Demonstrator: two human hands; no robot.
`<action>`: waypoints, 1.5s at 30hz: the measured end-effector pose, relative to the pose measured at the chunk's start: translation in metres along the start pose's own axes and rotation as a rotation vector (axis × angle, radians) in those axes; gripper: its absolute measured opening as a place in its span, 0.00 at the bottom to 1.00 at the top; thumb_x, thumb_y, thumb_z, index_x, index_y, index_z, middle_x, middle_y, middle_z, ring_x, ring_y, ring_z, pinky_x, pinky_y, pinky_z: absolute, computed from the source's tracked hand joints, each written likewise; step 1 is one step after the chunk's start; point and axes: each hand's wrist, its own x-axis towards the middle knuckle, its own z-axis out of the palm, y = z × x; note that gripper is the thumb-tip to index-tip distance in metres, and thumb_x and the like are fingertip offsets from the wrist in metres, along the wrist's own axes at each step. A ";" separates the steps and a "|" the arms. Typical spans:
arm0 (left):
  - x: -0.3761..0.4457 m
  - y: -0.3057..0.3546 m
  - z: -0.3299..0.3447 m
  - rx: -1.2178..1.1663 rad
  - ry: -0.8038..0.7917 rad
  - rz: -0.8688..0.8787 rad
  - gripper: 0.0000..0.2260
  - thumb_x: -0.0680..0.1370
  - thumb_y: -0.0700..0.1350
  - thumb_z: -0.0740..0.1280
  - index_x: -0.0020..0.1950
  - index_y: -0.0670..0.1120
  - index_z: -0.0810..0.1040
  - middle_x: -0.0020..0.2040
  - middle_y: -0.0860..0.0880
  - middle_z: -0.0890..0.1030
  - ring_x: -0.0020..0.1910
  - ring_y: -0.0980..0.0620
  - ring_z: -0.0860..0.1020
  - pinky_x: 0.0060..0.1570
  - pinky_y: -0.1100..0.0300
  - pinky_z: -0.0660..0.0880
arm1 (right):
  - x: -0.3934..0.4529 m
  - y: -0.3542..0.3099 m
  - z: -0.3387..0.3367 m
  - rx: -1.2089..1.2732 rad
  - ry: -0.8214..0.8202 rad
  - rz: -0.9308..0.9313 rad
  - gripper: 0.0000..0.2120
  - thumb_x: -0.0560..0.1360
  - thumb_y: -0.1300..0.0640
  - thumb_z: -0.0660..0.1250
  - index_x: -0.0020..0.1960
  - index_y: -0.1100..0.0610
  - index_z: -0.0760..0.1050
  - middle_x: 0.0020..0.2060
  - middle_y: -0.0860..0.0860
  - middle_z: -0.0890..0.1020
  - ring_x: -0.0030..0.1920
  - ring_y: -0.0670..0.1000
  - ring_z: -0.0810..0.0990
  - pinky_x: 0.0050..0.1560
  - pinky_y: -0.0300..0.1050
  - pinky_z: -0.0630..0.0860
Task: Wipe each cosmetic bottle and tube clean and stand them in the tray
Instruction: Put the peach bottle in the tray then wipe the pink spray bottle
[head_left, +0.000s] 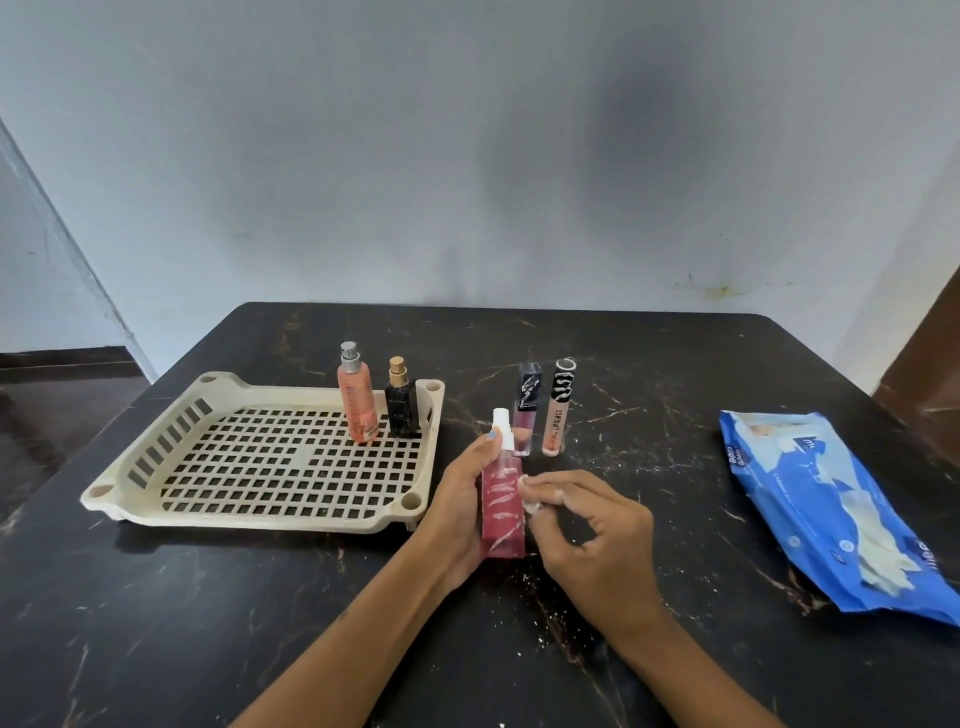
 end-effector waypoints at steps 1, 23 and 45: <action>-0.001 0.000 0.001 0.000 0.003 -0.005 0.15 0.80 0.50 0.56 0.54 0.43 0.78 0.46 0.40 0.80 0.42 0.46 0.78 0.49 0.50 0.76 | 0.001 0.001 0.000 0.000 0.015 0.012 0.11 0.67 0.69 0.69 0.45 0.59 0.85 0.43 0.46 0.85 0.47 0.40 0.83 0.50 0.34 0.79; 0.000 0.000 0.002 -0.045 -0.041 -0.029 0.15 0.80 0.46 0.54 0.47 0.40 0.76 0.36 0.44 0.79 0.33 0.51 0.76 0.37 0.59 0.75 | 0.001 0.006 -0.001 0.025 -0.023 -0.007 0.10 0.69 0.65 0.72 0.49 0.58 0.84 0.47 0.46 0.84 0.50 0.40 0.82 0.52 0.36 0.79; 0.000 0.000 0.006 -0.137 -0.009 -0.032 0.13 0.81 0.45 0.54 0.46 0.40 0.74 0.37 0.44 0.78 0.35 0.52 0.76 0.40 0.59 0.74 | 0.003 0.003 0.000 0.030 -0.033 -0.047 0.08 0.74 0.62 0.71 0.52 0.60 0.83 0.50 0.48 0.84 0.53 0.41 0.82 0.57 0.34 0.76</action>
